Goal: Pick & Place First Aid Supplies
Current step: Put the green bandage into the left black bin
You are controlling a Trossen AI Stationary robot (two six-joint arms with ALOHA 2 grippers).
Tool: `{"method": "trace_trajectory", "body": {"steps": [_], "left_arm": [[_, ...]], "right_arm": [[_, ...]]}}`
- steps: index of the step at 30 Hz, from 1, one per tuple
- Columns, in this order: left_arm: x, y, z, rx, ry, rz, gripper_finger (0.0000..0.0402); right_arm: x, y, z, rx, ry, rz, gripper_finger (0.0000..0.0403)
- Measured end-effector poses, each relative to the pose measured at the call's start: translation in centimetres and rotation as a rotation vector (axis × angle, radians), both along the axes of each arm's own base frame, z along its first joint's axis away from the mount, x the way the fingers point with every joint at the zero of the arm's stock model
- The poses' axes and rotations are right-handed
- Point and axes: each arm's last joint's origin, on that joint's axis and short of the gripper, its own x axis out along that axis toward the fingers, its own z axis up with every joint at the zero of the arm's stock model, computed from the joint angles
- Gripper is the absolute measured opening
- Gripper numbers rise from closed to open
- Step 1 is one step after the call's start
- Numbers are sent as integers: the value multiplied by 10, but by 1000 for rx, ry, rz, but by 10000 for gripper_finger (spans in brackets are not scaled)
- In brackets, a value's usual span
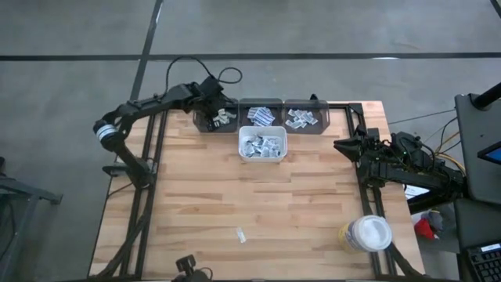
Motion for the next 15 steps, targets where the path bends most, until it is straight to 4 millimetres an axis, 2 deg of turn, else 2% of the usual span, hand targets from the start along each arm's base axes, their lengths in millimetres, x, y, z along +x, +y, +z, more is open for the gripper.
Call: {"method": "trace_trajectory", "body": {"steps": [8, 15], "left_arm": [[2, 16, -41, -63, 15, -18, 0], [9, 25, -66, -112, 61, -12, 7]], "right_arm": [[0, 0, 0, 0, 0, 0, 89], [0, 0, 0, 0, 0, 0, 88]]}}
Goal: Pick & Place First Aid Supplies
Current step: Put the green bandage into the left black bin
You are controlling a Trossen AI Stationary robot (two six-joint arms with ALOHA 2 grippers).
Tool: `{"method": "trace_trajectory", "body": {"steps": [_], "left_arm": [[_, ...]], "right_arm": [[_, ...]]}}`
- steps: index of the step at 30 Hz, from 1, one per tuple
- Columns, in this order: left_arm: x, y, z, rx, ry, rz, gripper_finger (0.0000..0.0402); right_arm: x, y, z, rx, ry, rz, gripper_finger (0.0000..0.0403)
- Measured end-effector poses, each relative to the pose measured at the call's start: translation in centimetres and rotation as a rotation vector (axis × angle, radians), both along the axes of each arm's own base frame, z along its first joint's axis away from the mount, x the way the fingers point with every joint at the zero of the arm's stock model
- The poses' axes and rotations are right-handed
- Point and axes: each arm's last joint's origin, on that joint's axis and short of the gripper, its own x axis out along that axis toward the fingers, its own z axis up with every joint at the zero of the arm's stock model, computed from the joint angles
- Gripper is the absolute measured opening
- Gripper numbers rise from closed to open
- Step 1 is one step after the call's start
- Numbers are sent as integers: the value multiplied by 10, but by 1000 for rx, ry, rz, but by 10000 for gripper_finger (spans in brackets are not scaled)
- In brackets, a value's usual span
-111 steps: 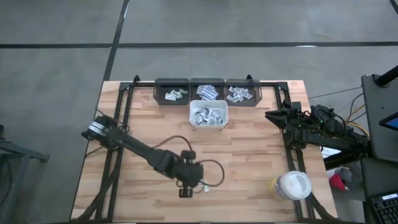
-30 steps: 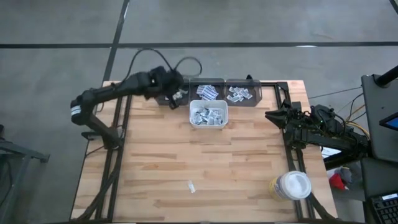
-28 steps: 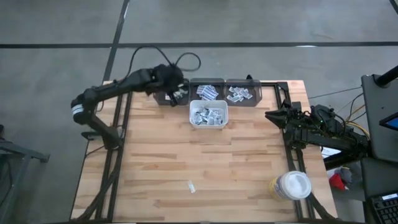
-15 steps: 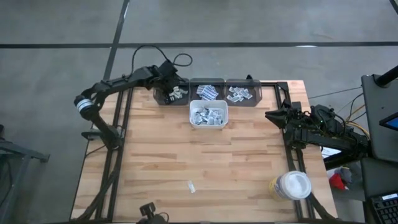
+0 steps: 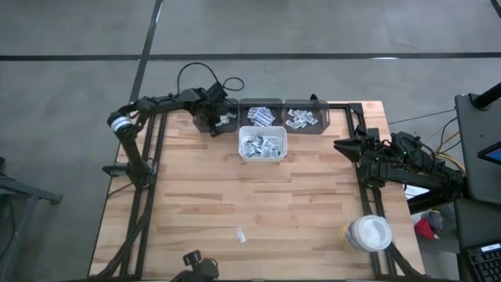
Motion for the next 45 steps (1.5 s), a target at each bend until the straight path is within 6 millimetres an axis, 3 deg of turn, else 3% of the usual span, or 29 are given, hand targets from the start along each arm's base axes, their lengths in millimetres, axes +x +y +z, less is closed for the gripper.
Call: {"method": "trace_trajectory", "body": {"steps": [9, 12, 15, 19, 23, 29, 34, 38, 41, 45], "left_arm": [[1, 0, 3, -12, -32, 32, 110], [-3, -4, 17, -38, -18, 56, 144], [-5, -21, 43, -112, 0, 53, 159], [-1, -66, 81, -180, -54, -42, 161], [6, -127, 110, -163, -131, -179, 159], [17, -228, 126, -125, -182, -450, 158], [27, -307, 117, -79, -219, -677, 158], [44, -355, 94, -62, -250, -769, 158], [62, -377, 68, -84, -242, -771, 158], [86, -390, 36, -84, -162, -760, 158]], "right_arm": [[0, 0, 0, 0, 0, 0, 71], [0, 0, 0, 0, 0, 0, 68], [0, 0, 0, 0, 0, 0, 70], [0, 0, 0, 0, 0, 0, 77], [0, 0, 0, 0, 0, 0, 84], [0, 0, 0, 0, 0, 0, 90], [0, 0, 0, 0, 1, 0, 89], [0, 0, 0, 0, 1, 0, 81], [0, 0, 0, 1, 1, 0, 74], [0, 0, 0, 4, 0, 0, 68]]}}
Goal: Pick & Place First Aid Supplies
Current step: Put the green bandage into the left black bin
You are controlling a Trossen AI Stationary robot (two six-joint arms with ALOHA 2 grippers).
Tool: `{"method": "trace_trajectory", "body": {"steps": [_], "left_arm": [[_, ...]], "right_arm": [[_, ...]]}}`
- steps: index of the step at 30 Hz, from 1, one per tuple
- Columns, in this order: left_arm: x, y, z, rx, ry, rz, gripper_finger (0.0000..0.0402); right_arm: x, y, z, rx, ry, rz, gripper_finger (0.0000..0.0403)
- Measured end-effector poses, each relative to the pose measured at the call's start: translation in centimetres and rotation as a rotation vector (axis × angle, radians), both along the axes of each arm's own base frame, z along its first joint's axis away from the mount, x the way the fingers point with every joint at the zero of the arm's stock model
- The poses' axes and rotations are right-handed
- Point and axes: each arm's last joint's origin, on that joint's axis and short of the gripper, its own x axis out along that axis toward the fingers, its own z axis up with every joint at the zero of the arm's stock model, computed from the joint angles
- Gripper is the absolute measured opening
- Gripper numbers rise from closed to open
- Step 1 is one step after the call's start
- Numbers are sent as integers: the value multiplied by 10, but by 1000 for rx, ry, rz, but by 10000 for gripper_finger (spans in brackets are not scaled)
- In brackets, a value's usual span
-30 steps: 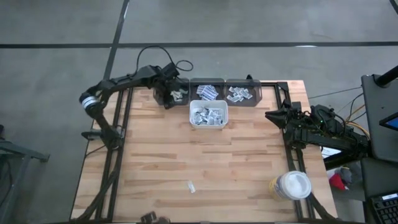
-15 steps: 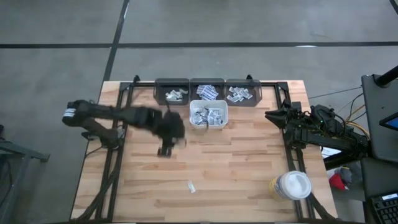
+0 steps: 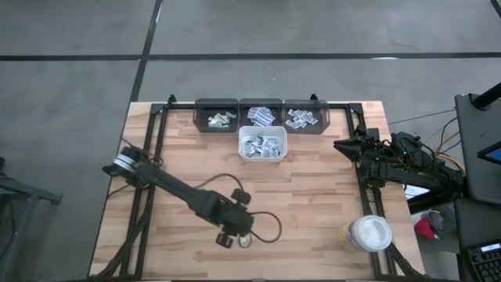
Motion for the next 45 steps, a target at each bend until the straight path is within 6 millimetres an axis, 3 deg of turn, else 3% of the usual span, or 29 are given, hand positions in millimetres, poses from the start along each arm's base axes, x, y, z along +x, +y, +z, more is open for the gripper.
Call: {"method": "trace_trajectory", "body": {"steps": [8, 18, 32, 36, 41, 45], "left_arm": [[34, -17, -48, 47, 114, -32, 156], [29, -17, -62, 58, 215, -45, 122], [18, -13, -83, 25, 268, -79, 118], [18, -9, -85, 24, 273, -58, 88], [14, -2, -97, 50, 287, -43, 13], [8, 4, -110, 51, 314, -14, 3]], "right_arm": [[0, 0, 0, 7, -1, 0, 64], [0, 0, 0, 7, -1, 2, 81], [0, 0, 0, 7, -1, 1, 82], [0, 0, 0, 6, -1, 1, 73], [0, 0, 0, 6, -1, 1, 68], [0, 0, 0, 6, -1, 0, 73]]}}
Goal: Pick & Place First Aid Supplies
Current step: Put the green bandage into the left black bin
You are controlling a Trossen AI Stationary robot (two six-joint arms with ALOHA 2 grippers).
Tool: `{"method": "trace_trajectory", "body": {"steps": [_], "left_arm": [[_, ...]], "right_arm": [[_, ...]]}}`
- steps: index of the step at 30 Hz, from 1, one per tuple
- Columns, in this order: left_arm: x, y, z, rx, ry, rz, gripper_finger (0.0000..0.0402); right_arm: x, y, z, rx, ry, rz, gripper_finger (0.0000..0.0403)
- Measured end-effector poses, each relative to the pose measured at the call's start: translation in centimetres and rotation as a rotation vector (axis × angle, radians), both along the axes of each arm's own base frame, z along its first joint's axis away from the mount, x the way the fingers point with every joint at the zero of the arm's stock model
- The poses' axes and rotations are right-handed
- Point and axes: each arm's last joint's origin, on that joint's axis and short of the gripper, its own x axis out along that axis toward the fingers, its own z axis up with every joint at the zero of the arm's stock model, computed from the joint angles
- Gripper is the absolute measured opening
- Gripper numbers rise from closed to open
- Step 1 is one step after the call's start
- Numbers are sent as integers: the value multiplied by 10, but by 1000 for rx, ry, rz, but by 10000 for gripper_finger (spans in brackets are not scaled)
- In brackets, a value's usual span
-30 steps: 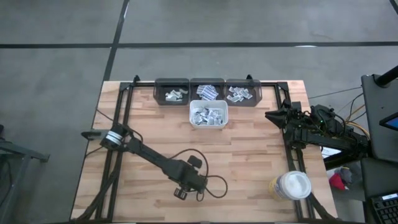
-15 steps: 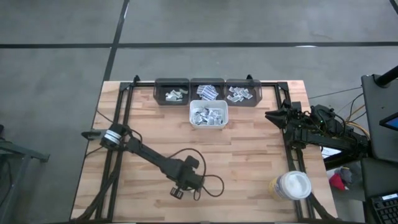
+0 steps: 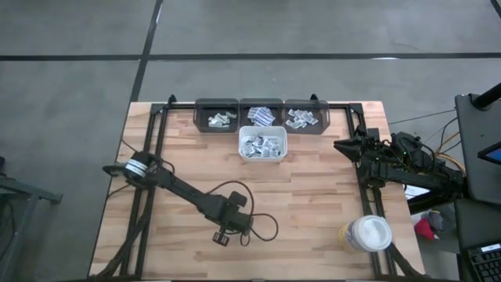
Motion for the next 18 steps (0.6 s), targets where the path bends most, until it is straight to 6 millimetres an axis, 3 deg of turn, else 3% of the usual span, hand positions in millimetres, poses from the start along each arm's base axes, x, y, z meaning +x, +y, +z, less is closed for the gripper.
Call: {"method": "trace_trajectory", "body": {"steps": [5, 18], "left_arm": [[-2, 11, -1, -6, 31, 64, 1], [-7, 40, 49, 49, -84, 138, 1]], "right_arm": [[0, 0, 0, 0, 0, 0, 82], [0, 0, 0, -3, 0, 0, 82]]}}
